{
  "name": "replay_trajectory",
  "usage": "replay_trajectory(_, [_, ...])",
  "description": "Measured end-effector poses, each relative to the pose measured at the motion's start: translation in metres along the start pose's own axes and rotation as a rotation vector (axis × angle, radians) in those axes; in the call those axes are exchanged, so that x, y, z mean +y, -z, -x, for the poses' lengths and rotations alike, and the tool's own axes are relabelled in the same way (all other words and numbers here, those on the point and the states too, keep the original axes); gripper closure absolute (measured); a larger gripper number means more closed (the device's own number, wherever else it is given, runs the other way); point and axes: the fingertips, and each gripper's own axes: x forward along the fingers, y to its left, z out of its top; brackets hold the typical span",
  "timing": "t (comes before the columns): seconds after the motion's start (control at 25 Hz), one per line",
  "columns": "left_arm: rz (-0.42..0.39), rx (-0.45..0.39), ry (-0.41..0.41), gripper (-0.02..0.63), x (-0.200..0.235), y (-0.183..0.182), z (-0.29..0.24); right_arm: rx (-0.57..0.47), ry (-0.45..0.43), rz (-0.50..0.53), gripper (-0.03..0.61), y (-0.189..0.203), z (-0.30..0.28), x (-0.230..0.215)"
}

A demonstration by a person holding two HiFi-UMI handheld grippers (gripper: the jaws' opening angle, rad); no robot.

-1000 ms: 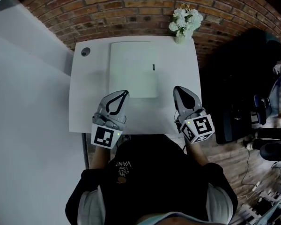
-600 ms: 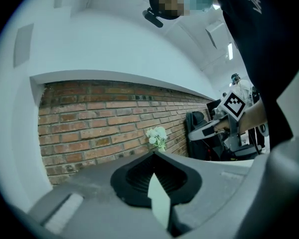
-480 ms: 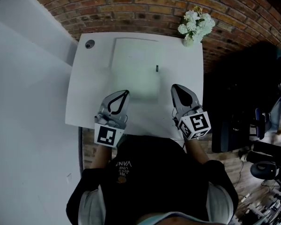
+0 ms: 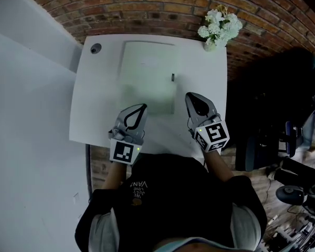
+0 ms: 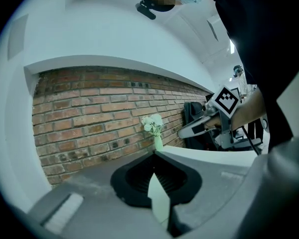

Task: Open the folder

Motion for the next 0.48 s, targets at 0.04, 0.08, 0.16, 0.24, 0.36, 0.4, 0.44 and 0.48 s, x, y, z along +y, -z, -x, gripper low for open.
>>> replay_trajectory(0.04, [-0.002, 0.003, 0.003, 0.614, -0.001, 0.002, -0.002, 0.004, -0.004, 0.001, 0.58, 0.002, -0.002, 0.0])
replay_trajectory(0.08, [-0.004, 0.007, 0.006, 0.614, -0.002, 0.004, -0.004, 0.01, -0.008, 0.004, 0.58, 0.005, -0.004, -0.001])
replay_trajectory(0.16, [-0.006, 0.02, 0.014, 0.614, -0.006, 0.01, -0.009, 0.029, -0.017, 0.015, 0.58, 0.012, -0.008, -0.001])
replay_trajectory(0.24, [-0.002, 0.037, 0.022, 0.614, -0.009, 0.017, -0.013, 0.05, -0.029, 0.025, 0.58, 0.019, -0.013, -0.002])
replay_trajectory(0.36, [0.023, 0.076, 0.032, 0.614, -0.015, 0.029, -0.018, 0.084, -0.049, 0.019, 0.58, 0.03, -0.022, -0.002])
replay_trajectory(0.4, [0.035, 0.087, 0.035, 0.614, -0.017, 0.033, -0.019, 0.096, -0.056, 0.017, 0.58, 0.035, -0.024, -0.002])
replay_trajectory(0.44, [0.042, 0.095, 0.038, 0.614, -0.019, 0.036, -0.02, 0.107, -0.062, 0.018, 0.58, 0.038, -0.027, -0.002])
replay_trajectory(0.48, [0.045, 0.101, 0.042, 0.614, -0.02, 0.039, -0.022, 0.115, -0.068, 0.02, 0.58, 0.042, -0.03, -0.002])
